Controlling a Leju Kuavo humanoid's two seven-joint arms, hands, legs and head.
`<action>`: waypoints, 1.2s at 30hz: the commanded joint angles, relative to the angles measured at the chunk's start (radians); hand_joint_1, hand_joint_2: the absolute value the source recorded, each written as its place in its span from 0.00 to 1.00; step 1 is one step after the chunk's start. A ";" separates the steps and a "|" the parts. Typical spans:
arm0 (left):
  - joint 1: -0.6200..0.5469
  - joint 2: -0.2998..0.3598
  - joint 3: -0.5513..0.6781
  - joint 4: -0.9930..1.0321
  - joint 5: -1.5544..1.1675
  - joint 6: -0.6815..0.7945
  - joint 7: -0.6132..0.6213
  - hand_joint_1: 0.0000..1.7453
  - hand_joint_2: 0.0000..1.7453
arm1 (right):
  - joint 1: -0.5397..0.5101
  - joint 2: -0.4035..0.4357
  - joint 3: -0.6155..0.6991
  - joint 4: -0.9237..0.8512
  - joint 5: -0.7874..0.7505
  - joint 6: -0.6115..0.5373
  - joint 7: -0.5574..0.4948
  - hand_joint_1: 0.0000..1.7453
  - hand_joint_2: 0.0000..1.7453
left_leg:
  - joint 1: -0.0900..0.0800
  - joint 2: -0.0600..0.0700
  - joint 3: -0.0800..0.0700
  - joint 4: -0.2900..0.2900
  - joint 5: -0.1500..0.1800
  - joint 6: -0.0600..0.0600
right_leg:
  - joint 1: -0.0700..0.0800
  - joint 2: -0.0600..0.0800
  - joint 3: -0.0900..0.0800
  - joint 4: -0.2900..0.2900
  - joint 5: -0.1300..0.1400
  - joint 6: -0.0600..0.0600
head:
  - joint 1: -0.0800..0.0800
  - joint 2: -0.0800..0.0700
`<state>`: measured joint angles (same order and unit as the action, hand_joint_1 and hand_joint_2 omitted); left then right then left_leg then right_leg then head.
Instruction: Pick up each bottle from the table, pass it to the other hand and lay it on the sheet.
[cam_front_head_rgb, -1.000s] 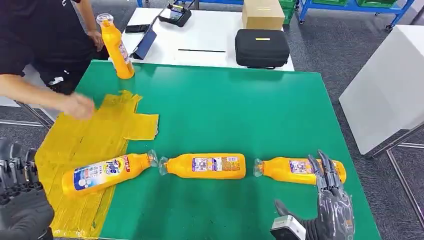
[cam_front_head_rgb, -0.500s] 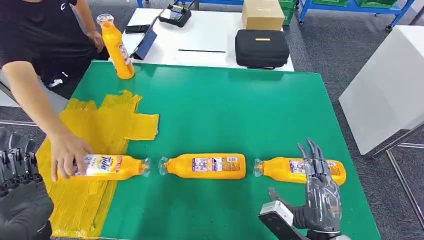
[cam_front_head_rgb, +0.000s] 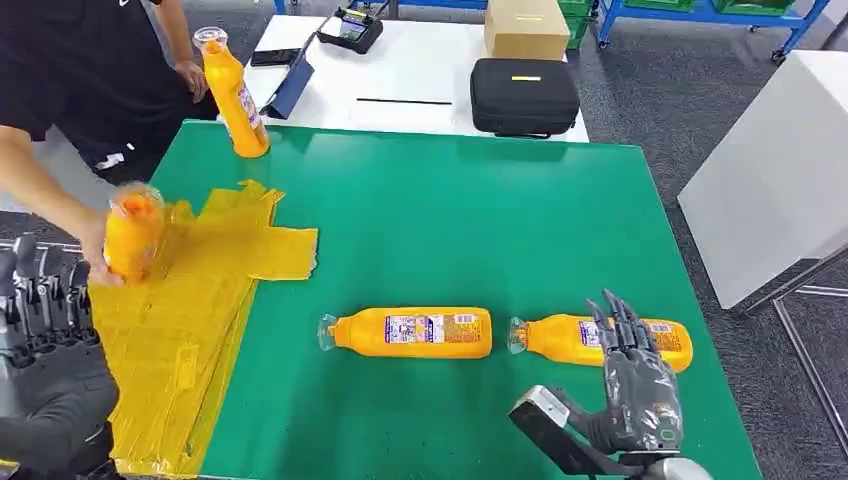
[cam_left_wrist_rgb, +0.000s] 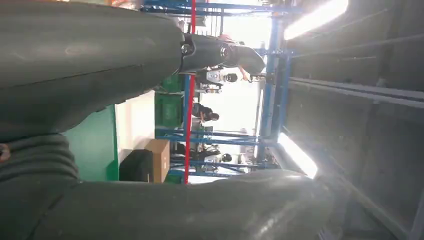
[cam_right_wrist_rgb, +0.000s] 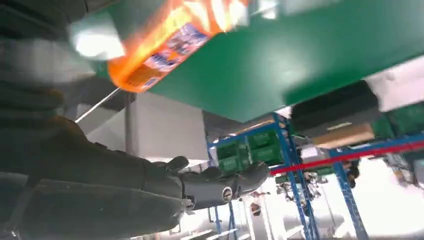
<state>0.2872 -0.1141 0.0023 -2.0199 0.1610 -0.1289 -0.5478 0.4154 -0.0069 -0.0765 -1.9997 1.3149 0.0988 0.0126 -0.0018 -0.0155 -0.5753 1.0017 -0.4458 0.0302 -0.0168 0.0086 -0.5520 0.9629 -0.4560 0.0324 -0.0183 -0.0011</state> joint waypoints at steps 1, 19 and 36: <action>-0.040 -0.025 0.030 0.062 -0.003 -0.006 0.009 0.00 0.00 | -0.010 0.053 -0.097 0.011 0.010 0.021 -0.016 0.00 1.00 | 0.000 0.001 0.003 -0.001 0.000 -0.002 | 0.000 -0.001 0.002 -0.001 0.000 -0.002 | 0.000 0.000; -0.062 -0.057 0.053 0.058 0.003 -0.020 0.021 0.00 0.00 | 0.010 0.103 -0.250 -0.056 0.127 0.026 -0.095 0.00 1.00 | 0.000 -0.001 0.003 0.000 -0.001 -0.002 | 0.000 -0.004 0.003 0.000 -0.002 -0.002 | 0.000 0.000; -0.082 -0.099 0.110 0.033 0.018 -0.040 0.042 0.00 0.00 | -0.180 0.055 -0.288 0.223 0.204 0.086 -0.117 0.00 1.00 | 0.001 0.004 0.004 -0.001 -0.001 -0.002 | 0.001 0.002 0.004 -0.002 0.001 -0.002 | 0.000 0.000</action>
<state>0.2300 -0.1797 0.0614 -2.0130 0.1797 -0.1583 -0.5169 0.3157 0.0531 -0.3891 -1.9051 1.5087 0.1724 -0.1171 -0.0017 -0.0153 -0.5754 1.0018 -0.4457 0.0302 -0.0167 0.0087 -0.5515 0.9629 -0.4558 0.0325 -0.0183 -0.0011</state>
